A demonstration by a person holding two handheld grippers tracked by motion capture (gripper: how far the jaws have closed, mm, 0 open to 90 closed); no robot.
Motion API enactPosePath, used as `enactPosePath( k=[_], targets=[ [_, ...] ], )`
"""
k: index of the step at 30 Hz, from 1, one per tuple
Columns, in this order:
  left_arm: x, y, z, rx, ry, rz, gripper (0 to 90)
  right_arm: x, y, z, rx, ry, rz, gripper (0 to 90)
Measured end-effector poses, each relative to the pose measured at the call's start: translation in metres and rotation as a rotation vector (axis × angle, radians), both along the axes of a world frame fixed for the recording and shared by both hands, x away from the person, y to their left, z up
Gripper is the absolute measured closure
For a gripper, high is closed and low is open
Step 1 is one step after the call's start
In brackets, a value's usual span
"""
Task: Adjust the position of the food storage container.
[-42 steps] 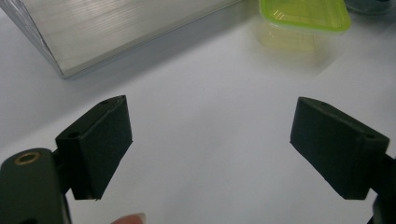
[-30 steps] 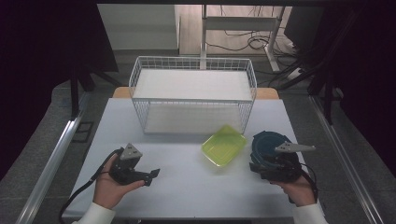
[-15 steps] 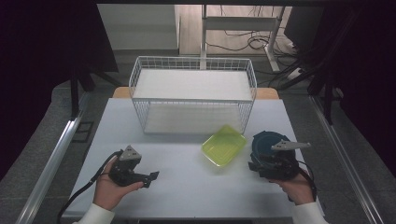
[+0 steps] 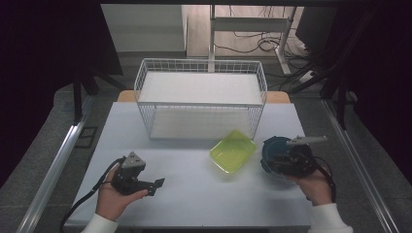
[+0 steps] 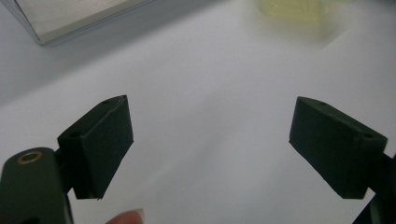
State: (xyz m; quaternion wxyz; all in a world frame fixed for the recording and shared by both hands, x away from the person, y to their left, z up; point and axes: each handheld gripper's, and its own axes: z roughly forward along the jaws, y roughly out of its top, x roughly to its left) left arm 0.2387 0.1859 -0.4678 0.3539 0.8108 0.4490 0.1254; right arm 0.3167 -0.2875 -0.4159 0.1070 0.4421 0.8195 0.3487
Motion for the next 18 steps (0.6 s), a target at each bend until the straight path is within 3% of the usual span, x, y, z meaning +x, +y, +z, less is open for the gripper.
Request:
enactPosePath(
  k=[1,4,5,8,9,10,12,13,14,18],
  targets=[
    [0.0,0.0,0.0,0.0,0.0,0.0,13.2,0.0,0.0,0.0,0.0,0.0,0.0,62.6],
    [-0.001,0.0,-0.001,0.019,-0.003,-0.007,13.2,0.034,-0.013,0.009,-0.016,0.031,-0.067,74.6],
    [-0.002,0.001,-0.001,0.017,-0.003,-0.007,13.2,0.034,-0.013,0.009,-0.016,0.031,-0.067,74.6],
    [-0.001,0.001,-0.001,0.013,-0.002,-0.007,13.3,0.074,-0.029,0.011,-0.073,0.063,-0.092,87.9],
    [-0.001,0.001,-0.001,0.013,-0.002,-0.007,13.3,0.074,-0.029,0.011,-0.073,0.063,-0.092,87.9],
    [-0.001,0.0,-0.002,0.014,-0.001,-0.007,13.3,0.094,-0.037,0.008,-0.1,0.079,-0.123,88.4],
    [-0.001,0.0,-0.002,0.015,0.001,-0.01,13.3,0.099,-0.04,0.007,-0.106,0.083,-0.134,88.5],
    [-0.001,0.0,-0.002,0.017,0.002,-0.01,13.3,0.106,-0.043,0.006,-0.123,0.086,-0.145,88.5],
    [-0.001,0.0,-0.003,0.026,0.002,-0.011,13.3,0.117,-0.047,0.003,-0.182,0.094,-0.154,88.5],
    [0.0,0.001,-0.004,0.026,0.005,-0.001,13.4,0.129,-0.051,-0.006,-0.236,0.103,-0.136,88.5]
  ],
)
